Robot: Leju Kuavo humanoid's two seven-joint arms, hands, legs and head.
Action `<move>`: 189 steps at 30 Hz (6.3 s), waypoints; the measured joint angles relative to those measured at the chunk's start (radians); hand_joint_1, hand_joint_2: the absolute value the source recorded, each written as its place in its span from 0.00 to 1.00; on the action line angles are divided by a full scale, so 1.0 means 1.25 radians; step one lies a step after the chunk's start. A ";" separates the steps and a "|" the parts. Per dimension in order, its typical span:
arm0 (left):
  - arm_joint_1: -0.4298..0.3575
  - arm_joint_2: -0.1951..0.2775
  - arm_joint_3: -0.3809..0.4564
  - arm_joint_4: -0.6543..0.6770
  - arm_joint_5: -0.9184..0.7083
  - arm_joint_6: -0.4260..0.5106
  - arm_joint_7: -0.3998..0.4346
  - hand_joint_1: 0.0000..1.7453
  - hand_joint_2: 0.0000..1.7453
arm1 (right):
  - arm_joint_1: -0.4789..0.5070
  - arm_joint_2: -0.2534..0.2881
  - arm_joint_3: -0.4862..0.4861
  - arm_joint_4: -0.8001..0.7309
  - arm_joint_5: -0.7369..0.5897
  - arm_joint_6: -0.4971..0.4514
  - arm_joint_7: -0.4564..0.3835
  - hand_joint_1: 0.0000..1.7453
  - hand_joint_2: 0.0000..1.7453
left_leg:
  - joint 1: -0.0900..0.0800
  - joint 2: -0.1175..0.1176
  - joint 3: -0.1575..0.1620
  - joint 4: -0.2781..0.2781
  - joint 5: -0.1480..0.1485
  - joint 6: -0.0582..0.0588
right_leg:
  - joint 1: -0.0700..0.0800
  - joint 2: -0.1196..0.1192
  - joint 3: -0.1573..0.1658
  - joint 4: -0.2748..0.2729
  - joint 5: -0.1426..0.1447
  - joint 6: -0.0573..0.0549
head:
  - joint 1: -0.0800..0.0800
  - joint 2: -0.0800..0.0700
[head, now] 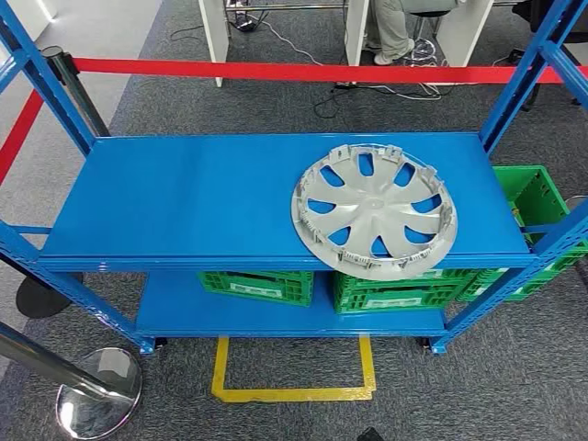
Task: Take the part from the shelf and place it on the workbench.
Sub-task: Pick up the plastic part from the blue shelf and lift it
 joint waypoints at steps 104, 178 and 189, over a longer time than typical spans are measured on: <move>-0.023 0.008 -0.171 0.000 0.024 -0.012 0.055 0.00 0.00 | 0.121 -0.204 -0.469 -0.991 1.505 -0.431 0.291 0.00 1.00 | 0.000 0.000 0.000 0.000 -0.001 0.001 | 0.000 0.000 0.001 -0.002 0.000 0.001 | 0.000 0.000; 0.048 0.044 -0.330 -0.163 0.143 -0.040 0.182 0.00 0.00 | -0.156 -0.104 -0.477 -0.647 1.537 -0.228 0.330 0.00 1.00 | 0.000 0.000 0.000 0.000 -0.001 0.001 | 0.000 0.000 0.001 -0.002 0.001 0.002 | 0.000 0.000; 0.059 0.046 -0.330 -0.183 0.144 -0.043 0.193 0.00 0.00 | -0.166 -0.099 -0.497 -0.630 1.532 -0.223 0.332 0.00 1.00 | 0.000 0.000 0.000 0.000 -0.001 0.001 | 0.000 0.000 0.001 -0.002 0.001 0.002 | 0.000 0.000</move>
